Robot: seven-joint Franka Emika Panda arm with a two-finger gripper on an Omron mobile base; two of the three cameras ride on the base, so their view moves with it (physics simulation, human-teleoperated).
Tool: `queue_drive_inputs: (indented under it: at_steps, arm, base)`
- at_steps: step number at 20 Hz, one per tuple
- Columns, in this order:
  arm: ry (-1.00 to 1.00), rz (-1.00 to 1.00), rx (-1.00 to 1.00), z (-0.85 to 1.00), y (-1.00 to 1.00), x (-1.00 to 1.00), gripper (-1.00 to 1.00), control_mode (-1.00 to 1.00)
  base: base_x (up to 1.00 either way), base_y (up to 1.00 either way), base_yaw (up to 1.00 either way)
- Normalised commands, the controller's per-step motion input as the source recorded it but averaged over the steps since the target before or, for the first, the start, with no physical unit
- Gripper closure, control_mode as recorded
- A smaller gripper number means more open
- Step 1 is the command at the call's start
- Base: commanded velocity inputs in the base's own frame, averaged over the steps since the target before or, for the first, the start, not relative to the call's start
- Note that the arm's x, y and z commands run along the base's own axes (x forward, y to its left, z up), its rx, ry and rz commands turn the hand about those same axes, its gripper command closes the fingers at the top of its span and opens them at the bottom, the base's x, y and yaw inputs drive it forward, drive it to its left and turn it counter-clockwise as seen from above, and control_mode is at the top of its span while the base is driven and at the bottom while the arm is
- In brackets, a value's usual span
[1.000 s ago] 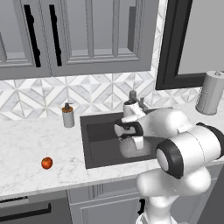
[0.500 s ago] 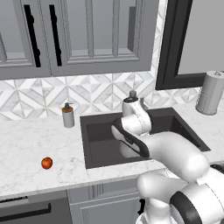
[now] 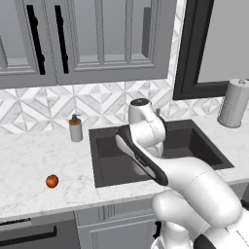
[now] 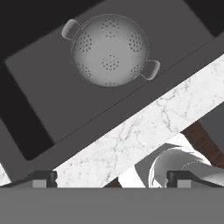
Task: Put the colander in the sink, put the apple in the colander, and turn on the sink faucet and pour water over the colander.
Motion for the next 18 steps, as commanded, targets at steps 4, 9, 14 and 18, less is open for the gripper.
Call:
queue_drive_inputs:
  at_steps: [4, 9, 14, 18]
  arm:
    - [0.00, 0.34, 0.00, 0.13, 0.66, -0.34, -1.00, -1.00]
    - [0.00, 0.25, -0.02, 0.00, 0.95, -0.27, -1.00, -1.00]
    - [0.03, 0.21, 0.00, 0.00, 0.92, -0.10, -1.00, -1.00]
    - [0.03, 0.12, -0.01, 0.00, 0.70, 0.00, -1.00, -1.00]
  base:
    - [0.00, 0.00, 0.00]
    - [0.00, 0.00, 0.00]
    - [0.00, 0.00, 0.00]
    - [0.00, 0.00, 0.00]
